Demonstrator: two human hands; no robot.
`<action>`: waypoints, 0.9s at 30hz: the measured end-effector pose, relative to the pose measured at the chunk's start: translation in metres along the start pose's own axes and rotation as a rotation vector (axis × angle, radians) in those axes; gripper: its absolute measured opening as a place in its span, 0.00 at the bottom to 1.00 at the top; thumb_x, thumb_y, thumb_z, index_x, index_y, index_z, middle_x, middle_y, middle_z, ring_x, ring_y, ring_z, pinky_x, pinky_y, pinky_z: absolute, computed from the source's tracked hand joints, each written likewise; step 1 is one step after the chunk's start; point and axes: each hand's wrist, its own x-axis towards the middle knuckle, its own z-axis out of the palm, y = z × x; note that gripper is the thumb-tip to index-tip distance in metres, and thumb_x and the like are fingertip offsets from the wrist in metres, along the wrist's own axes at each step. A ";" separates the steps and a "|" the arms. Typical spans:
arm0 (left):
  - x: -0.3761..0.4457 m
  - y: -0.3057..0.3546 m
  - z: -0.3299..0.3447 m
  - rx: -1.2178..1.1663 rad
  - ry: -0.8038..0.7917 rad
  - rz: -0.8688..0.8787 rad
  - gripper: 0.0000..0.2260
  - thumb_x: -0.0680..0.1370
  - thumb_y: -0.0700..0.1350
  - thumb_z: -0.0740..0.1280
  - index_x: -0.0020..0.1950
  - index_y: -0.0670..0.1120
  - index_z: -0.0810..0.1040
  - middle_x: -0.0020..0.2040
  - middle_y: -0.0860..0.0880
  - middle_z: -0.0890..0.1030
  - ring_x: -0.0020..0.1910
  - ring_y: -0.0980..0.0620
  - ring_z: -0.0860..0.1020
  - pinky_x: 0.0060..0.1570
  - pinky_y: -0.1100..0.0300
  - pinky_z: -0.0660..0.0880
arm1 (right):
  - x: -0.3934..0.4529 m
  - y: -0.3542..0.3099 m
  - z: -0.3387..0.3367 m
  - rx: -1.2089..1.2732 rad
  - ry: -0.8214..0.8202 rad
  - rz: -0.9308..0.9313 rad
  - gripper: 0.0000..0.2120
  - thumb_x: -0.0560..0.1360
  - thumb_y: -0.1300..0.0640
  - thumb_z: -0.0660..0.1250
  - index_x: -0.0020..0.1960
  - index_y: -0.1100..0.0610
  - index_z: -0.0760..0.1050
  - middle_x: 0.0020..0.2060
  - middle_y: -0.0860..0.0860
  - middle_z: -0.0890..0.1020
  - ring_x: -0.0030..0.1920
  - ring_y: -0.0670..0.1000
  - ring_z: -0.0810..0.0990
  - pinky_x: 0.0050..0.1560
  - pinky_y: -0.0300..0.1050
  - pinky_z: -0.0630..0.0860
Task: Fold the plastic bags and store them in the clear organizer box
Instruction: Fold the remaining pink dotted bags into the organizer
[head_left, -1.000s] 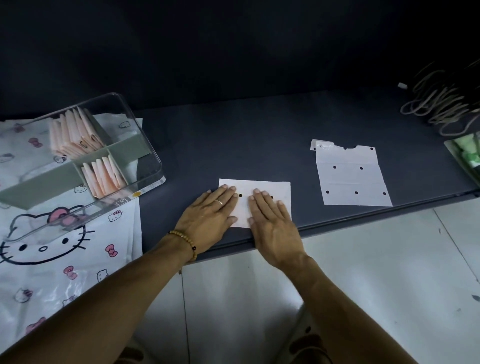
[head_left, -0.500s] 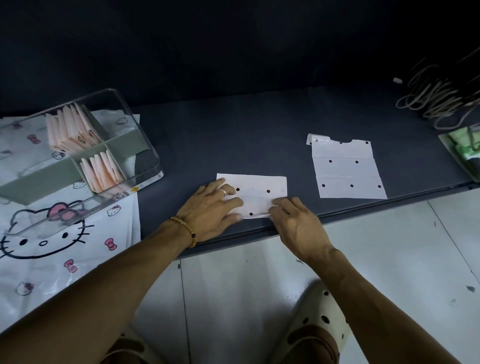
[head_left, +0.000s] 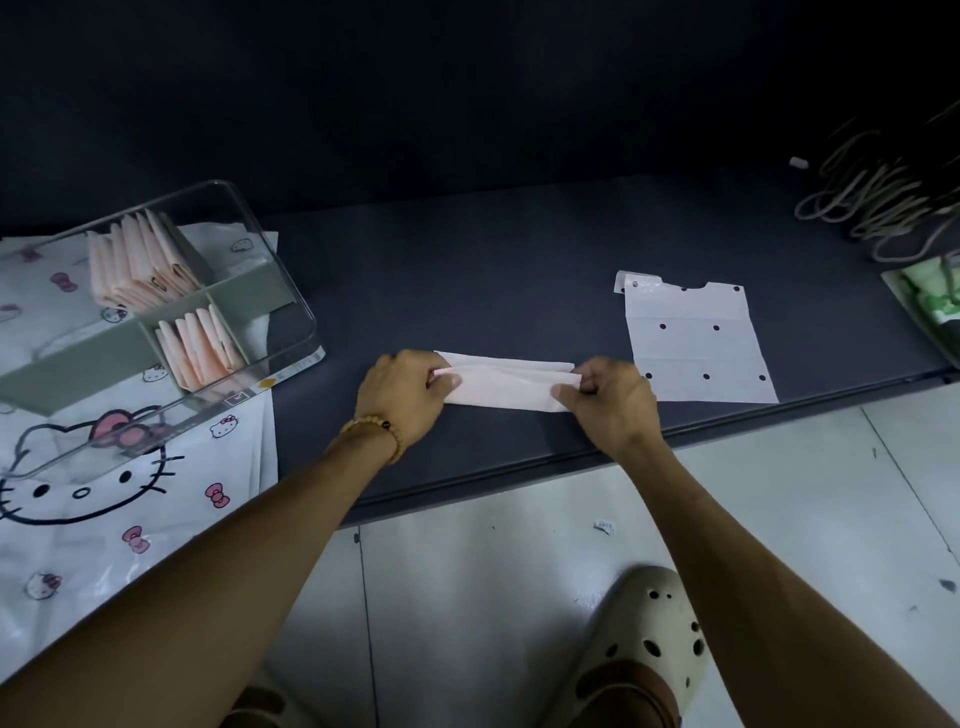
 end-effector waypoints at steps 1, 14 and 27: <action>0.003 0.001 0.001 -0.015 0.006 -0.045 0.11 0.76 0.49 0.67 0.38 0.44 0.77 0.34 0.47 0.77 0.42 0.42 0.77 0.41 0.54 0.73 | 0.003 -0.001 0.001 -0.001 0.002 0.032 0.09 0.73 0.50 0.71 0.40 0.54 0.77 0.34 0.48 0.80 0.40 0.52 0.79 0.42 0.40 0.69; 0.028 0.004 0.014 0.237 0.055 -0.201 0.13 0.75 0.57 0.66 0.47 0.48 0.77 0.49 0.43 0.80 0.49 0.41 0.77 0.41 0.55 0.69 | 0.018 -0.010 0.010 -0.141 0.033 0.137 0.11 0.76 0.50 0.66 0.40 0.56 0.78 0.40 0.57 0.82 0.46 0.60 0.79 0.44 0.45 0.74; 0.011 -0.021 0.014 0.438 0.077 0.534 0.11 0.77 0.47 0.66 0.57 0.45 0.81 0.61 0.50 0.79 0.61 0.47 0.75 0.58 0.51 0.66 | 0.007 -0.011 0.015 -0.165 0.180 0.139 0.10 0.75 0.50 0.68 0.49 0.56 0.77 0.45 0.54 0.80 0.50 0.58 0.77 0.42 0.46 0.72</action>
